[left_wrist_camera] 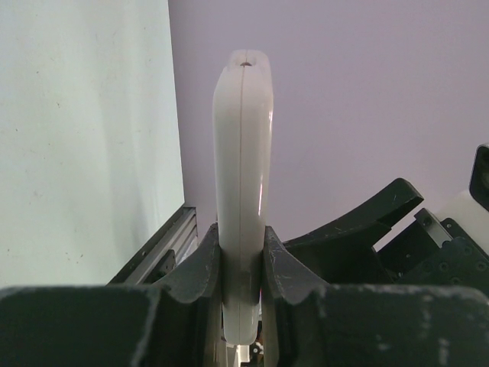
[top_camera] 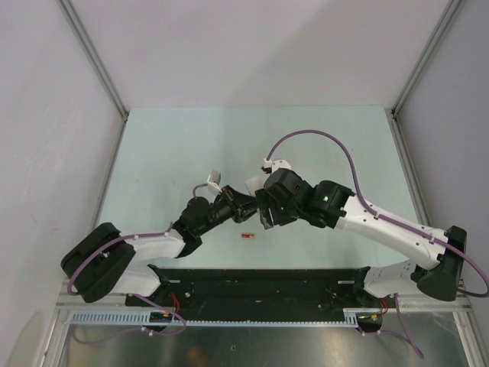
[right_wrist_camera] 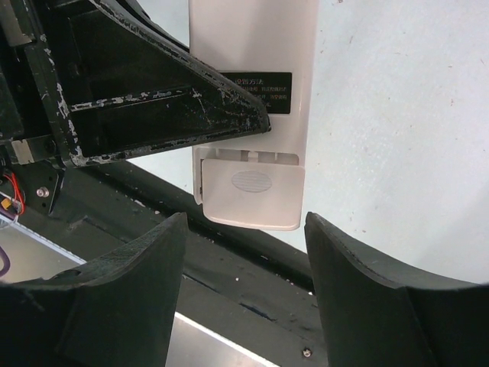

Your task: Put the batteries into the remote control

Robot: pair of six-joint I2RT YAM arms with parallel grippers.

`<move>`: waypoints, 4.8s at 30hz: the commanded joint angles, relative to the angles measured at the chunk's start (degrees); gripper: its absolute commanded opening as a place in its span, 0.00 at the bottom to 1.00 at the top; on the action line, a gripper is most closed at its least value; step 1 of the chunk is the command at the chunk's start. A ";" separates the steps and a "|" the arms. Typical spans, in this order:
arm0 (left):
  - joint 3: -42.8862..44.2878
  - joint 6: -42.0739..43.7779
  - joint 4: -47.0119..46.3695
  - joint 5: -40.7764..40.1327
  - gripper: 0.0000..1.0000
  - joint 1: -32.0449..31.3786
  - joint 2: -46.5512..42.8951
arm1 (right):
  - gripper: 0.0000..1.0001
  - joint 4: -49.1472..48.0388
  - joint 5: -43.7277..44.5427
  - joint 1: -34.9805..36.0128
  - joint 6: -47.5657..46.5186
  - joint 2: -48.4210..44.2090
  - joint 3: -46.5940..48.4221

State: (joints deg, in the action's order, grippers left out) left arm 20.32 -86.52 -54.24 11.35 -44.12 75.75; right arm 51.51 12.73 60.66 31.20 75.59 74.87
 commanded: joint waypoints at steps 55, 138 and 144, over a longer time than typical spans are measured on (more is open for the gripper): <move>0.34 0.47 -2.01 -0.19 0.00 0.17 -0.60 | 0.54 0.17 -1.38 1.04 -2.55 -0.97 3.35; 1.04 3.20 -1.05 0.33 0.00 -1.58 -2.62 | 0.45 6.77 -12.82 -7.84 -9.05 8.43 9.86; 0.78 2.76 -1.13 0.16 0.00 -1.76 -2.53 | 0.45 5.80 -9.31 -6.97 -9.05 7.64 9.86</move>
State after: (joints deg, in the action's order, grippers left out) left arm 20.29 -83.53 -52.23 10.57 -44.93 75.26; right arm 59.61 -0.25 53.21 23.22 83.79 82.43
